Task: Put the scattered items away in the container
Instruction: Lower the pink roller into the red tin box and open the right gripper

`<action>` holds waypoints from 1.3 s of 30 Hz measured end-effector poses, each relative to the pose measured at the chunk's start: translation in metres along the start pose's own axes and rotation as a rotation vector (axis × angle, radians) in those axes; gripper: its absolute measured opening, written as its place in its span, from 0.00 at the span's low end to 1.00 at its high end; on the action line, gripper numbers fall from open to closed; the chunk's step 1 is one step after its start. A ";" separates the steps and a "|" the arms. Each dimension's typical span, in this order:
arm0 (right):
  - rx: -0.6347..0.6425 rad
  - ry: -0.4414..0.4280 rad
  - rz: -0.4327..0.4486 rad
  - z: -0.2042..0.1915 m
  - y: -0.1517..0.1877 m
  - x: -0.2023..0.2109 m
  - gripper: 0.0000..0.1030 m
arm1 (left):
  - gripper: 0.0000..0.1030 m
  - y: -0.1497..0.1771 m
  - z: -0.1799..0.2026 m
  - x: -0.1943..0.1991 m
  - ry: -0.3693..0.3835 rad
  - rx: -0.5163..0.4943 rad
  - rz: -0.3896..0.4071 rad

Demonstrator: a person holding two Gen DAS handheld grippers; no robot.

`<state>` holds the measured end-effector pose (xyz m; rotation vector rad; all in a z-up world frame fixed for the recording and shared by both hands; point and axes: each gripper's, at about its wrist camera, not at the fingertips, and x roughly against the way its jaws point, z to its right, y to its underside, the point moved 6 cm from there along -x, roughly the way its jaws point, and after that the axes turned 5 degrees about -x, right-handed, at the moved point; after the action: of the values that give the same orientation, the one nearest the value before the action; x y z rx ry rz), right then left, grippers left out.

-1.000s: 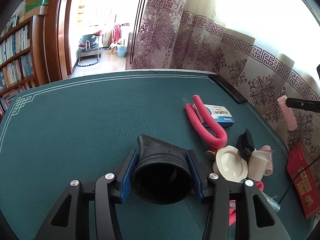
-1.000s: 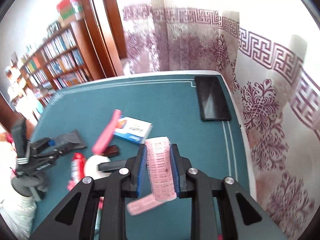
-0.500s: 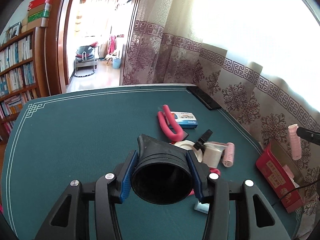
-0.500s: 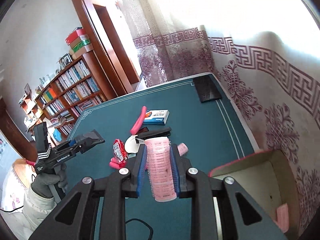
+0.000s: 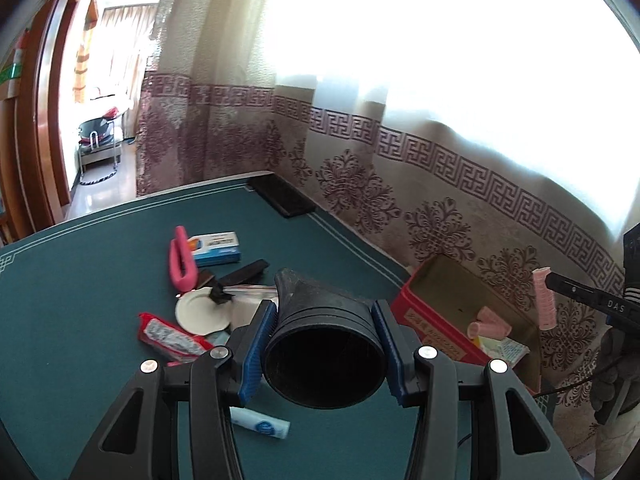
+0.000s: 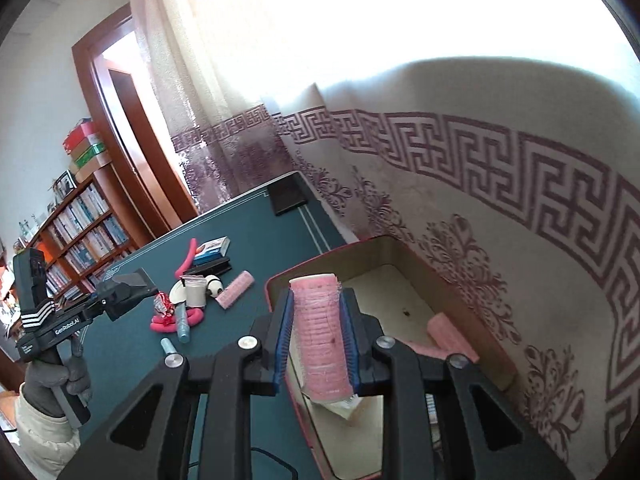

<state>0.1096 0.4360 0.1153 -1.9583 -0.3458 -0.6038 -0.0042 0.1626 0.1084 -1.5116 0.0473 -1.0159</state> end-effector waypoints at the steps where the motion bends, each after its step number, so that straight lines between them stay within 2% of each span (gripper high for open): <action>1: -0.001 0.012 0.006 0.005 0.001 0.002 0.25 | 0.49 -0.003 0.011 -0.003 0.014 -0.013 -0.001; 12: -0.005 0.052 0.038 0.032 0.010 0.008 0.25 | 0.49 -0.024 0.100 -0.043 0.130 -0.128 -0.027; 21: 0.007 0.063 0.055 0.035 0.012 0.005 0.25 | 0.49 -0.030 0.143 -0.076 0.194 -0.191 -0.061; 30: 0.008 0.073 0.056 0.038 0.011 0.001 0.25 | 0.49 -0.031 0.160 -0.093 0.226 -0.217 -0.082; 39: 0.005 0.065 0.047 0.037 0.013 -0.006 0.25 | 0.49 -0.031 0.160 -0.094 0.253 -0.229 -0.076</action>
<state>0.1202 0.4631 0.0891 -1.9322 -0.2598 -0.6333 0.0192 0.3495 0.1047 -1.5910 0.2956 -1.2939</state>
